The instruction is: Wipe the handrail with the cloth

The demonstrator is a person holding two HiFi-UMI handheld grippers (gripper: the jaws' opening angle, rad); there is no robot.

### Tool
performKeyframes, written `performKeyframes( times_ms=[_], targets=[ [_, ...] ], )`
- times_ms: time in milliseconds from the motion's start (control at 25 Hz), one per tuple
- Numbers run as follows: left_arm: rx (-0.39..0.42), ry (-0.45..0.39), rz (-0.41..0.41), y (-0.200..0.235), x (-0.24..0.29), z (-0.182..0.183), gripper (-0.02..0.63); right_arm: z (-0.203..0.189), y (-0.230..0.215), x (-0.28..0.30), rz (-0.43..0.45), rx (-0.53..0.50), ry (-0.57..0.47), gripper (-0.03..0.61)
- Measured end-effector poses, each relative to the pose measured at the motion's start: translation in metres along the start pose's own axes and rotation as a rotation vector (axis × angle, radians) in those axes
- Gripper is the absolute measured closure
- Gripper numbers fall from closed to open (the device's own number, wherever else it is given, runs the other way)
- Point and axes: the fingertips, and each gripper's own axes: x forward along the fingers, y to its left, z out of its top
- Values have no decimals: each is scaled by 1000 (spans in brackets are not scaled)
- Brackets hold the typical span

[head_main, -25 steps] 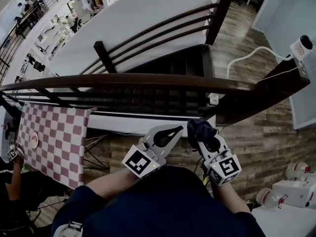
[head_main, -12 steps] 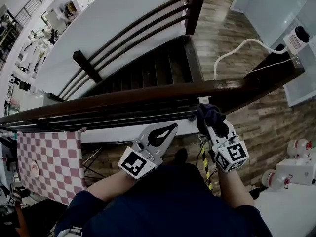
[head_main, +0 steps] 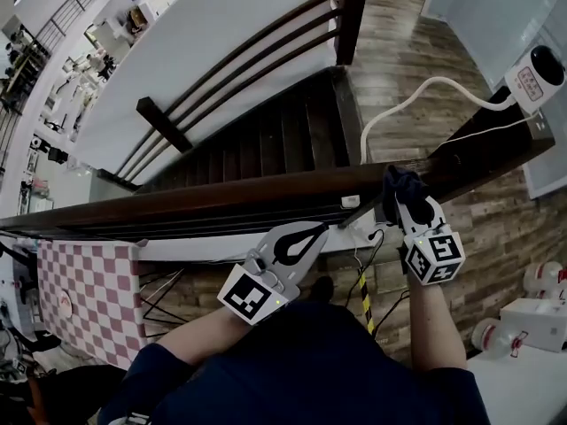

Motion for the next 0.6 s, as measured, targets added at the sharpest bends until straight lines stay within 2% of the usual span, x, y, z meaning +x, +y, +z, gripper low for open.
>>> performKeyframes(
  times_ms=[160,280,440,600],
  targets=[
    [-8,15,28,0,13,-9,618,-7,-43,20,-35,-34,58,488],
    [-36,37,76,7,8,-19,618,-18,-52,39,-34,-53,125,488],
    [-56,28,124,18,-9,-23,618,-20,-39,52,-33,-83,159,488],
    [-65,8,157,34,-35,-19,618,-15,-1,70,14,-111,183,488]
  ],
)
